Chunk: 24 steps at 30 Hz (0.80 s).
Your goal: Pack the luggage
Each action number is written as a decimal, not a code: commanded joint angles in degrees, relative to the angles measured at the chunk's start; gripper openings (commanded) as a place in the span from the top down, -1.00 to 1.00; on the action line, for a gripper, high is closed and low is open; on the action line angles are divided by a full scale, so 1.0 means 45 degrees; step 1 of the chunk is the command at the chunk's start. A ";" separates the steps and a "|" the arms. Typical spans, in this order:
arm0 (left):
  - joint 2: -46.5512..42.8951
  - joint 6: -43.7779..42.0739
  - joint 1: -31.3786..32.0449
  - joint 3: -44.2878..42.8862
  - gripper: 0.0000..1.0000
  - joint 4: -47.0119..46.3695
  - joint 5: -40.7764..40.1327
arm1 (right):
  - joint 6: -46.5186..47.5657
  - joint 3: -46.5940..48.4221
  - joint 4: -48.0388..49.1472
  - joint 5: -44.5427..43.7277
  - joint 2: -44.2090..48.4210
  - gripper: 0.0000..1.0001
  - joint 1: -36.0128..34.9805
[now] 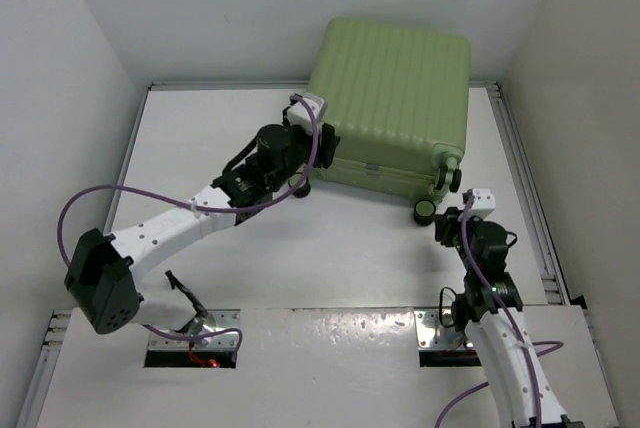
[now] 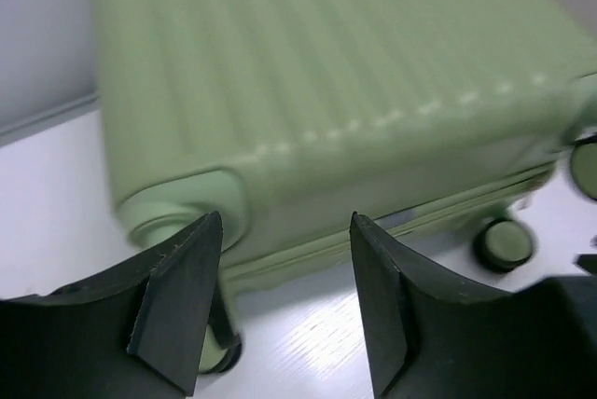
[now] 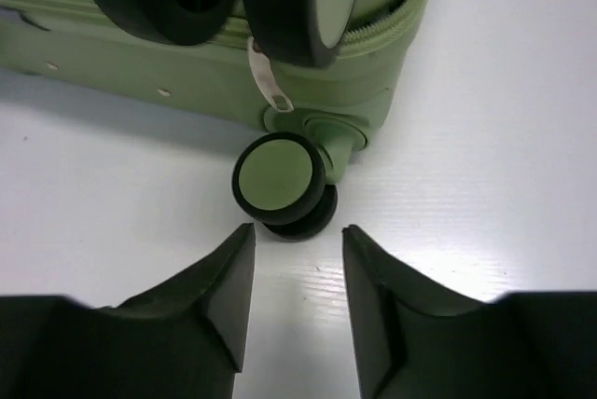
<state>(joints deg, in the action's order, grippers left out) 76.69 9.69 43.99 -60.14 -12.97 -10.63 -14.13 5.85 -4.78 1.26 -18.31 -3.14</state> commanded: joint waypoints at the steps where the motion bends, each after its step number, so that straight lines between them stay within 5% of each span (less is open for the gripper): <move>1: 0.0437 -0.0260 -0.0359 -0.1511 -0.25 0.3322 -0.1910 | 0.0036 -0.0419 0.1959 -0.0646 -0.0168 0.11 -0.0026; 3: 0.1371 -0.0260 -0.0595 -0.2257 -0.25 0.4265 -0.2634 | -0.0276 -0.0440 0.2116 -0.1000 -0.0676 -0.18 -0.0045; 8: 0.2002 -0.0084 -0.2015 -0.3567 -0.30 0.5246 -0.2213 | -0.0336 0.0298 0.2956 -0.2499 -0.2121 -0.29 -0.0026; 11: 0.1846 0.0170 -0.3091 -0.3862 -0.32 0.4855 -0.1701 | -0.0472 0.0846 0.2215 -0.4669 -0.2124 -0.04 0.0207; 18: 0.3775 0.0714 -0.6686 -0.7408 -0.32 0.5068 0.0039 | -0.1509 0.1864 0.2853 -0.5588 -0.2219 0.39 0.1849; 24: 0.7773 -0.0063 -0.8016 -1.0186 -0.13 0.5946 0.3727 | -0.1214 0.3227 0.6466 -0.5947 -0.6604 0.49 0.3717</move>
<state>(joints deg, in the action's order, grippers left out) 104.29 11.00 7.35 -102.59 9.98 -4.25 -19.11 16.36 12.40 -23.86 -39.55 9.17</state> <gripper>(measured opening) 0.570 0.259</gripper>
